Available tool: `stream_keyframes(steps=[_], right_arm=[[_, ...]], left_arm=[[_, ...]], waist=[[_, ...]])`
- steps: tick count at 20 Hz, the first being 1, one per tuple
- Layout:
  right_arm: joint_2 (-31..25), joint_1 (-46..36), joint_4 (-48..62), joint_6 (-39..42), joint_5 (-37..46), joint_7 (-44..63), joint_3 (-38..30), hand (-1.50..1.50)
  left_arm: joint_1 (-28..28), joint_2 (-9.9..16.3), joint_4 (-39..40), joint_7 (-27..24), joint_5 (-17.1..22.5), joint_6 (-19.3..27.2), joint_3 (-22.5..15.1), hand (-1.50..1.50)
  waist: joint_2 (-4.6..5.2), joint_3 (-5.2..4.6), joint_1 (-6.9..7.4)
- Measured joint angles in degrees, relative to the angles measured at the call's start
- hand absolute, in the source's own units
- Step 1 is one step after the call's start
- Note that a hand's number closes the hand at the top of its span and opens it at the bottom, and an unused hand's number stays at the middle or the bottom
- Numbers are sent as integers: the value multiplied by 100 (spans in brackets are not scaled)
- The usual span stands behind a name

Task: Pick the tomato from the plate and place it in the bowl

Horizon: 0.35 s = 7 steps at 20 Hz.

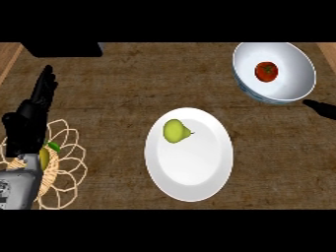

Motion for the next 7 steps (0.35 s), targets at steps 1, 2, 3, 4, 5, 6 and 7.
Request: stream_keyframes(steps=[1, 2, 3, 4, 5, 6, 7], right_arm=[[30, 206, -222, 93, -35, 7, 43, -150], [110, 423, -408, 124, -83, -87, 53, -150], [151, 584, -640, 154, -118, -39, 97, -150], [168, 684, -837, 179, -147, 58, 137, -150], [217, 894, -1160, 203, -183, 153, 184, -150], [223, 977, -1278, 220, -219, 169, 199, -150], [286, 1178, -1563, 221, -253, 230, 234, -150]], left_arm=[[17, -7, 3, -28, 5, -3, 23, 0], [40, -47, -34, -9, -50, 31, -18, 0], [-19, -62, -16, 31, -68, 29, -8, 0], [84, -32, -100, 15, -39, -34, 23, 0], [116, -29, -170, 60, -42, -58, 27, 0], [108, -40, -143, 30, -32, -95, 56, 0], [60, -48, -177, 97, -60, -98, 44, 0]], waist=[[-1, -1, -2], [-1, -1, -2], [3, 1, 3], [5, 2, 14], [3, 1, 14], [7, 2, 23], [7, 0, 19]])
